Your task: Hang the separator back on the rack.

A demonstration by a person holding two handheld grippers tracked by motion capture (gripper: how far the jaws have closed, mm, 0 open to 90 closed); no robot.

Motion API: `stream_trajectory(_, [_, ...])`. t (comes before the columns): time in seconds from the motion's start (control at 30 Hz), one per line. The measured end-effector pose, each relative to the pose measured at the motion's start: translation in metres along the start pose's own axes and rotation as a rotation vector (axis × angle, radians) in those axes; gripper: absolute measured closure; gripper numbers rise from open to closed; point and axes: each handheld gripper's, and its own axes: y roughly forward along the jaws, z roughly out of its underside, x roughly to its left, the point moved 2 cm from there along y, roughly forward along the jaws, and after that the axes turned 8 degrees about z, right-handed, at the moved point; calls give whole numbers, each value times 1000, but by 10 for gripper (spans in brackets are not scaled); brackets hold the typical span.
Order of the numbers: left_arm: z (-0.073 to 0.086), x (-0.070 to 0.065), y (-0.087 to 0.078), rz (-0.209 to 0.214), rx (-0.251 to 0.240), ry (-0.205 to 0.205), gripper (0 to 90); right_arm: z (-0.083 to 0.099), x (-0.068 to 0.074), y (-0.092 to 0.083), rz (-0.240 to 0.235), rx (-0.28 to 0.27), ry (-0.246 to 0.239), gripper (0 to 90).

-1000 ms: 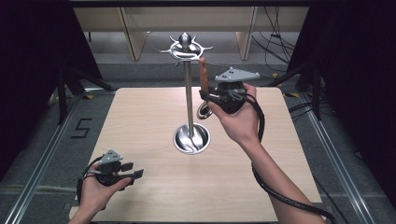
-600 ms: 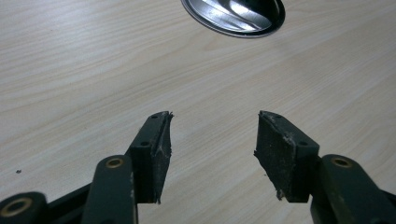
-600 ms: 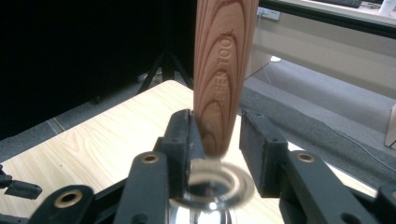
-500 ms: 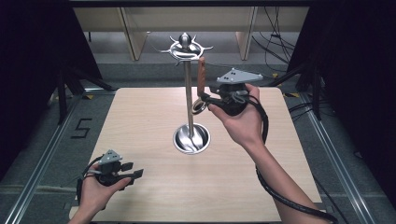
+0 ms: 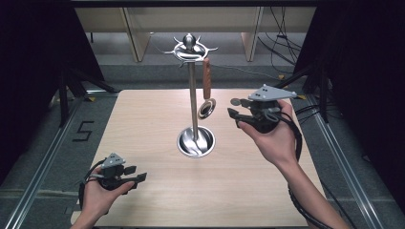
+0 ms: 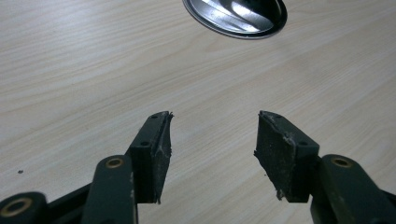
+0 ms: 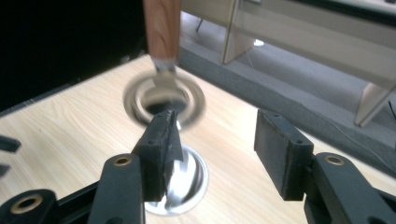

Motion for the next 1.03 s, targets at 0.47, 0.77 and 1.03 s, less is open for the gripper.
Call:
stream_trajectory(0.47, [0,-1,2,12,2,-6,441,79,-32,-15,71,85,69,484])
stream_trajectory(0.77, [1,0,1,4,-5,0,440,127,-35,-11,70,142,130,471])
stream_trajectory(1.03, [0,3,0,7,2,-6,440,167,-35,-3,77,180,210,465])
